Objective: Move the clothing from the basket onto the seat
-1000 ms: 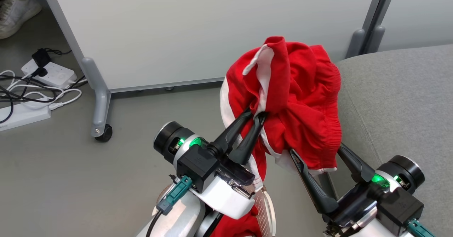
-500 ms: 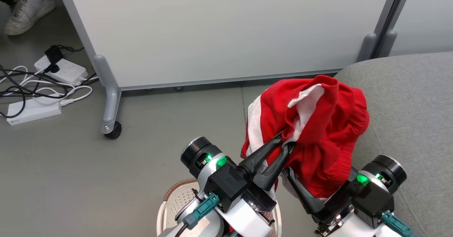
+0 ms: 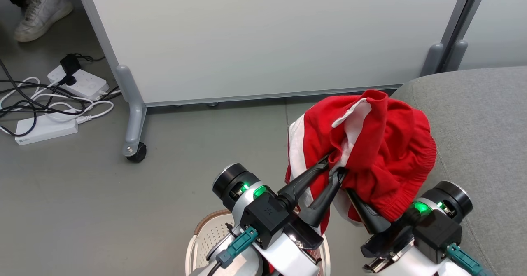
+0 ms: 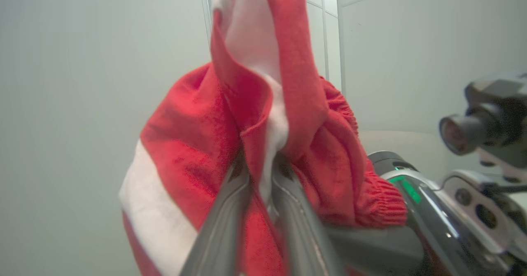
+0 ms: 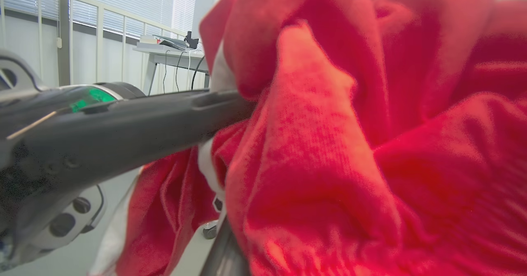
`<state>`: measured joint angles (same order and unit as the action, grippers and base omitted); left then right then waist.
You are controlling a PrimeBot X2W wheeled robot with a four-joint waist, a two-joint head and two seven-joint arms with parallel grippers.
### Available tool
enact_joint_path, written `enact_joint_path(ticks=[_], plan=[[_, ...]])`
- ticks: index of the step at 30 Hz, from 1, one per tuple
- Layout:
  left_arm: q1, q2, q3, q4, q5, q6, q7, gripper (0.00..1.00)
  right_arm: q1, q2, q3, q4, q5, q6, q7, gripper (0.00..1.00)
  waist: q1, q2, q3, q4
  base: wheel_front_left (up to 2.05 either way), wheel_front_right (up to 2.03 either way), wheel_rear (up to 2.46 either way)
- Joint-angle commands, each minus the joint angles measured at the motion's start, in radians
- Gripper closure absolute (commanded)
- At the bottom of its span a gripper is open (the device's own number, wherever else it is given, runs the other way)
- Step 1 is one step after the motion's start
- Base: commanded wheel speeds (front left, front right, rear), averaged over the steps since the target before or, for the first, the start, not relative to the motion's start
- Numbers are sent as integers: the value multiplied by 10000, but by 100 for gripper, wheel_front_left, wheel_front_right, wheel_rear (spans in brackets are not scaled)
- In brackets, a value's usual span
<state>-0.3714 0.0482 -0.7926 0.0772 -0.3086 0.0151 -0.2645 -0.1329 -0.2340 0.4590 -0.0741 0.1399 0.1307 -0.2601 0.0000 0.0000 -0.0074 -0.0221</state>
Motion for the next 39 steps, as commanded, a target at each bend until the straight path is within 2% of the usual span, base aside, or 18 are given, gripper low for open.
enact_joint_path(ticks=[1,13,20,24,33,39], plan=[[178,38,-15,50,-10,52,2,0,81,28,-130,-99,80,2,-56,100,0,0,-8,-4,0,0,0],[149,36,290,351,203,120,2,0,184,408,-1342,-722,-270,2,-56,100,0,0,38,-31,0,0,0],[507,39,652,962,648,-153,2,0,422,652,-2250,-856,95,2,-56,100,0,0,77,-17,0,0,0],[805,85,910,1131,961,-470,2,0,595,785,-2774,-816,6,2,-56,100,0,0,93,-11,0,0,0],[1594,163,1451,1086,1529,-1068,0,0,1108,1020,-3838,-346,-288,2,-56,100,0,0,86,3,0,0,0],[2003,317,1368,1018,1696,-1390,0,0,1476,1199,-4439,41,-449,2,-56,100,0,0,118,-9,0,0,0]])
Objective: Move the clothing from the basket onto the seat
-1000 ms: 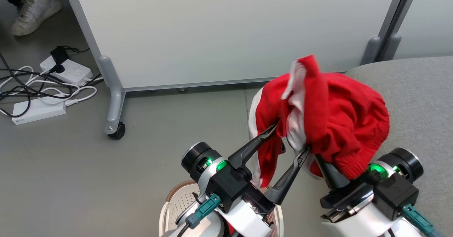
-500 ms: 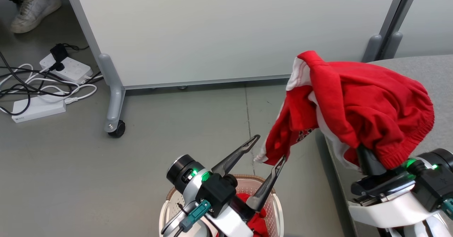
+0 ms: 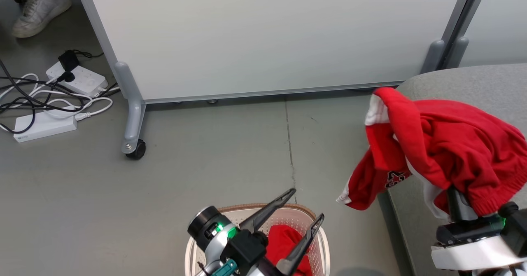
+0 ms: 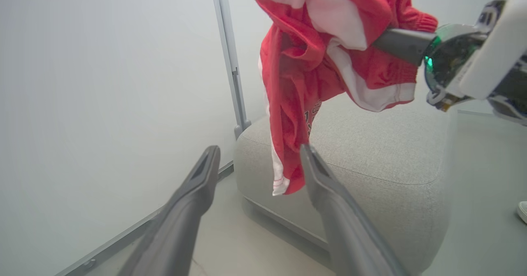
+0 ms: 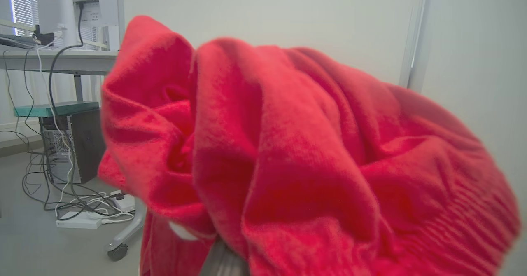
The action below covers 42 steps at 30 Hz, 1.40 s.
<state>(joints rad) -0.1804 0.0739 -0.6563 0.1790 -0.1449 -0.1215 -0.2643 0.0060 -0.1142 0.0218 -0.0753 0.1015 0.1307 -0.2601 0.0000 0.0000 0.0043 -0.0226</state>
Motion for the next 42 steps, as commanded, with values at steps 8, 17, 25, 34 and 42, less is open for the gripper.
enact_joint_path(ticks=[8,17,25,34,42], plan=[[503,221,-120,241,119,-86,-1,0,391,235,-399,439,106,2,-56,100,0,0,16,-90,0,0,0],[687,353,-590,523,-141,-89,-1,0,605,59,-390,702,175,2,-56,100,0,0,28,-116,0,0,0],[711,219,-398,384,-158,-90,-1,0,659,172,-543,623,192,2,-57,100,0,0,14,-345,0,0,0],[597,159,-341,348,-62,-90,-1,0,451,170,-608,562,149,2,-57,100,0,0,161,-1380,0,0,0],[402,175,-207,276,15,-90,-1,0,304,208,-575,485,169,2,-57,100,0,0,467,-2671,0,0,0]])
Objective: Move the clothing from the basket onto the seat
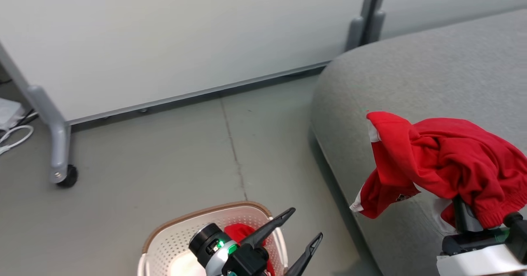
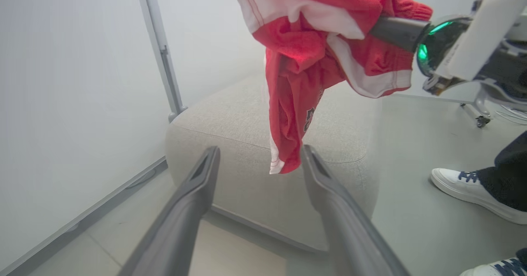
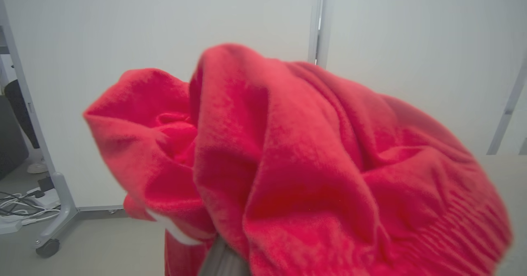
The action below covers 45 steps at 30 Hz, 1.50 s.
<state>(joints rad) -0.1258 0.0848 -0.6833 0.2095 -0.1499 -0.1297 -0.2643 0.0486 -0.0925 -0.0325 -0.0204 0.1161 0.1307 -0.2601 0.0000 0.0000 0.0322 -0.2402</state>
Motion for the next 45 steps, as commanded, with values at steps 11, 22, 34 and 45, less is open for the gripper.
enact_joint_path(ticks=[11,22,34,45], plan=[[-568,50,212,-128,31,-8,-1,0,-224,118,-98,-48,157,2,-57,100,0,0,730,-1808,0,0,0],[-625,32,379,-152,140,-8,-1,0,-239,308,-29,-101,243,2,-57,100,0,0,1014,-2586,0,0,0],[-571,-9,394,-117,112,-8,-1,0,-592,365,-457,-232,442,2,-57,100,0,0,1192,-2615,0,0,0],[-1498,442,229,-406,390,-8,-1,0,-3462,-140,-2032,210,2148,8,-57,100,0,0,2829,-1907,0,0,0]])
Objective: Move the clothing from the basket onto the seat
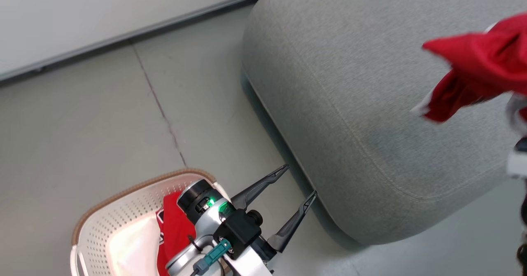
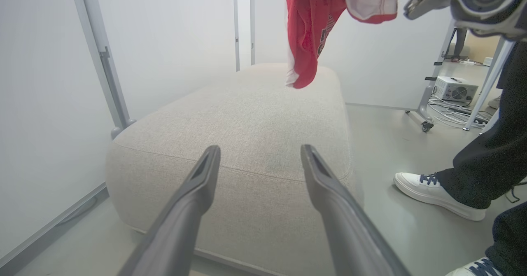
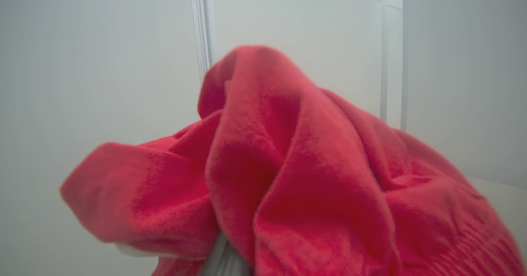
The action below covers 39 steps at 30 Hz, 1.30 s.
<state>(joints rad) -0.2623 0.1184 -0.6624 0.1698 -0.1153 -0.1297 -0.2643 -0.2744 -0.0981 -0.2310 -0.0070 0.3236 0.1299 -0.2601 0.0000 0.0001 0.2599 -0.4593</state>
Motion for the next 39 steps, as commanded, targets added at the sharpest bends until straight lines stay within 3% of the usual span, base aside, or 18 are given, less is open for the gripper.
enact_joint_path(ticks=[1,10,21,30,37,39], plan=[[-231,193,-56,-45,74,-8,-1,0,-543,-241,-160,241,231,16,-57,100,0,-1,779,367,0,0,0],[-1194,790,-610,-69,262,-9,-1,0,-3414,-1653,-659,2189,932,14,-55,100,0,-1,2339,886,0,0,0],[-2159,1051,-971,-274,337,-9,-1,0,-6144,-3104,-1208,5984,900,11,-55,100,0,-1,3613,1595,0,0,0],[-2631,865,-947,-301,489,-9,-1,0,-7255,-3904,-300,8598,789,10,-57,100,0,-1,4148,2013,0,0,0],[-2780,756,-862,-355,542,-9,-1,0,-7800,-3932,503,10202,1105,8,-57,100,0,-1,4367,2174,0,0,0],[-2748,762,-852,-332,540,-9,-1,0,-7875,-3894,1143,10832,1290,10,59,100,0,-1,4406,2193,0,0,0]])
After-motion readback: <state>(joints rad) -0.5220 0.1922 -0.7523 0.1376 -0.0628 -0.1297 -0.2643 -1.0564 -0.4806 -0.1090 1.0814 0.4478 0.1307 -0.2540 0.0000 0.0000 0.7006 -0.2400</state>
